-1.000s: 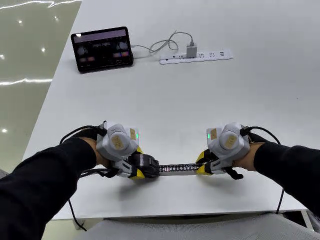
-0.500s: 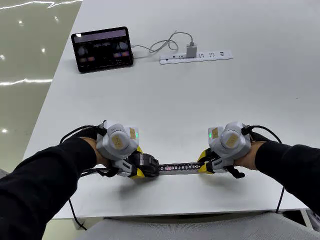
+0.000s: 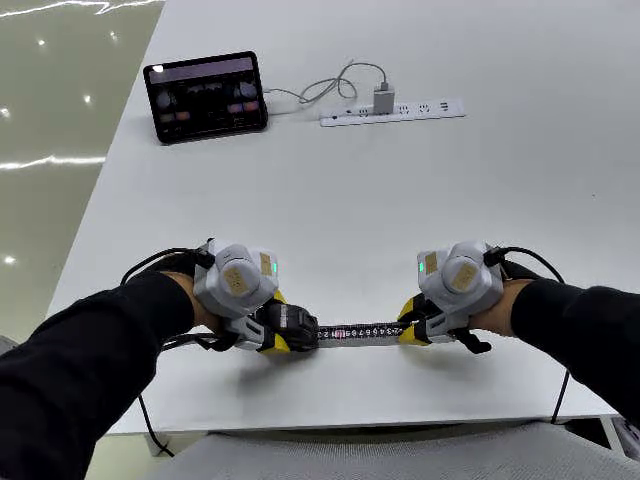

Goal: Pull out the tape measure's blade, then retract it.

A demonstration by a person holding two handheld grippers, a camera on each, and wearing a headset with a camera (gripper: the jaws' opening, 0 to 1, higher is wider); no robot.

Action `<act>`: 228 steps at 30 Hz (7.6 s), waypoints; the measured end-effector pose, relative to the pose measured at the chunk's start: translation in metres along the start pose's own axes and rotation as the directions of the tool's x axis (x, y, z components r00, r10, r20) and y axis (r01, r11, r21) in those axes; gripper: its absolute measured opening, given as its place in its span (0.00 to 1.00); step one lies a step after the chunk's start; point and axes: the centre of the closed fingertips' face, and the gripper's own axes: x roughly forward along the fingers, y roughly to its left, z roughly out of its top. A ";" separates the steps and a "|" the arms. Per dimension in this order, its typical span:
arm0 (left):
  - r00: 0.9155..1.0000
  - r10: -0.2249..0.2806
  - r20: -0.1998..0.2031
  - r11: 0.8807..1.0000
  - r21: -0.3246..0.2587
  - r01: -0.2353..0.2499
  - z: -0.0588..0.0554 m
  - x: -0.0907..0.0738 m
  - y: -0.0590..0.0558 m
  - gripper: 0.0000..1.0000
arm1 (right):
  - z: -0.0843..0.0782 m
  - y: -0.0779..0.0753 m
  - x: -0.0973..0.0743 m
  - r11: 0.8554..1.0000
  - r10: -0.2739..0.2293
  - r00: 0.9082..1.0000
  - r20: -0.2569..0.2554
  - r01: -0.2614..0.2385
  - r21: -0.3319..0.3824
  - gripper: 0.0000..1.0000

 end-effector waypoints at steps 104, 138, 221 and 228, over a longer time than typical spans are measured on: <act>1.000 0.013 -0.009 1.000 -0.003 -0.013 0.001 0.001 -0.001 0.32 | -0.042 -0.005 -0.031 1.000 -0.016 0.994 -0.106 0.016 0.003 0.08; 1.000 0.019 -0.003 1.000 -0.012 -0.019 -0.001 0.002 -0.001 0.32 | -0.061 -0.008 -0.042 1.000 -0.022 0.990 -0.141 0.023 0.009 0.08; 1.000 0.016 -0.009 1.000 -0.019 -0.016 0.002 0.001 -0.001 0.32 | -0.088 -0.011 -0.061 1.000 -0.013 0.983 -0.184 0.013 0.000 0.12; 1.000 0.015 -0.007 1.000 -0.024 -0.015 0.002 0.001 0.000 0.32 | -0.091 -0.012 -0.061 0.998 -0.049 0.981 -0.185 0.040 -0.053 0.13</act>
